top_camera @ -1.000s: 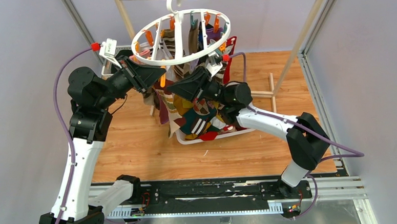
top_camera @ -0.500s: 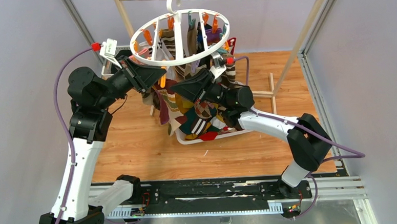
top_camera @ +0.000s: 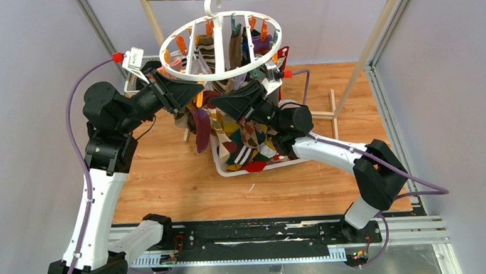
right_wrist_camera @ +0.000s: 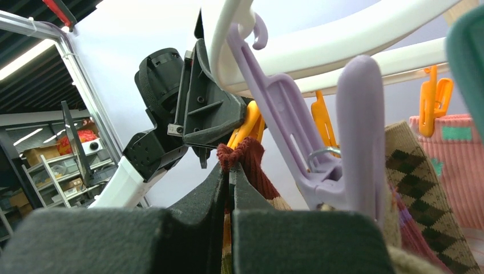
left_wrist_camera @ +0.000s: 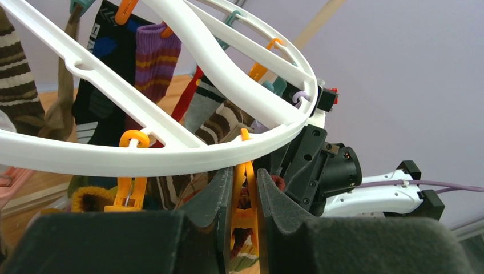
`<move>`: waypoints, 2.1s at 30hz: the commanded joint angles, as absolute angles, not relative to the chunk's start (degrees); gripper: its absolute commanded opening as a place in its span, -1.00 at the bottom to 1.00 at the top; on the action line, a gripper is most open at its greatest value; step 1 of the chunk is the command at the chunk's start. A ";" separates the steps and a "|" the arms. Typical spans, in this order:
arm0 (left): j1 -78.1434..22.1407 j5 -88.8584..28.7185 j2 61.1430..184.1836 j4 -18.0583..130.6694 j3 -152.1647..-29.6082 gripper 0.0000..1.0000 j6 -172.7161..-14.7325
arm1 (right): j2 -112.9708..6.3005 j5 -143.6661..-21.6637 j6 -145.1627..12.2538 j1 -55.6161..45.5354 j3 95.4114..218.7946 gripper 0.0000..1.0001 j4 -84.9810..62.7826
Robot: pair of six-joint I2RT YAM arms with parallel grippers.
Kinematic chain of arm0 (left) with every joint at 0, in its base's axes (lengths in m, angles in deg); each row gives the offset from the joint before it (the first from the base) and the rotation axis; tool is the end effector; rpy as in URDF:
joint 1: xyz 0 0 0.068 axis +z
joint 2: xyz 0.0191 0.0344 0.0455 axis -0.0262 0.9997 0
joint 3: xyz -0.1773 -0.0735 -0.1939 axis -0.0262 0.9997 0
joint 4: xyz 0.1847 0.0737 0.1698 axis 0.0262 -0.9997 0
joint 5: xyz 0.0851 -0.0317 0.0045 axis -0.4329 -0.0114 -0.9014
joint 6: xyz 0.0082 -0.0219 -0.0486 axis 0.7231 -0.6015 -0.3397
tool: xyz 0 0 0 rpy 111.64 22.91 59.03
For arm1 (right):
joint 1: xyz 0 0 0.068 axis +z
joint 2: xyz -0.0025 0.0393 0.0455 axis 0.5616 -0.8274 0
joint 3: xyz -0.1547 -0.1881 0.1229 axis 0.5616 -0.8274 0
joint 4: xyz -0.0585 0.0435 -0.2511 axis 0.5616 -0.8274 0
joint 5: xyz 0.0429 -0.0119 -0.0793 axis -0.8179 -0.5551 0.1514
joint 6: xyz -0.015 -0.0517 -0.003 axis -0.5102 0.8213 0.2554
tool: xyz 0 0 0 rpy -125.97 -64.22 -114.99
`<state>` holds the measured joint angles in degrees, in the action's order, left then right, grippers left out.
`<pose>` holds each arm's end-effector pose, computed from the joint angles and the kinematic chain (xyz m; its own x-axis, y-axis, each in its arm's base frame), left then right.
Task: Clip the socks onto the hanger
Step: Clamp the sock onto the hanger.
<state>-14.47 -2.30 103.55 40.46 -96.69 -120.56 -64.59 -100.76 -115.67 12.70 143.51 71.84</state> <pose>0.1714 -0.0610 0.4936 -0.3602 -0.4327 -0.8265 0.6706 0.4958 -0.5518 0.2196 0.2572 0.3891 -0.3954 0.6708 -0.6275 -0.9164 -0.2421 0.3186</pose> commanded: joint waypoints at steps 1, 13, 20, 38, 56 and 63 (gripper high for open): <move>-14.77 1.75 102.62 40.86 -95.98 -1.00 -120.82 | -65.46 -103.07 -116.74 13.11 146.54 -1.00 74.84; -14.69 1.86 102.45 41.41 -95.84 -1.00 -121.24 | -67.70 -106.37 -118.79 13.73 148.40 -1.00 73.43; -14.68 2.02 102.46 41.19 -96.13 -1.00 -121.26 | -66.66 -107.53 -118.78 13.65 145.24 -1.00 73.95; -14.60 2.36 102.49 41.68 -95.89 -1.00 -121.66 | -69.78 -110.91 -123.95 13.65 149.22 -1.00 79.93; -14.42 3.76 102.25 43.97 -95.79 -1.00 -123.94 | -71.48 -112.04 -124.34 13.82 149.51 -1.00 79.82; -14.42 4.82 101.99 47.06 -94.36 -1.00 -126.78 | -73.43 -111.81 -125.89 13.92 153.45 -1.00 81.02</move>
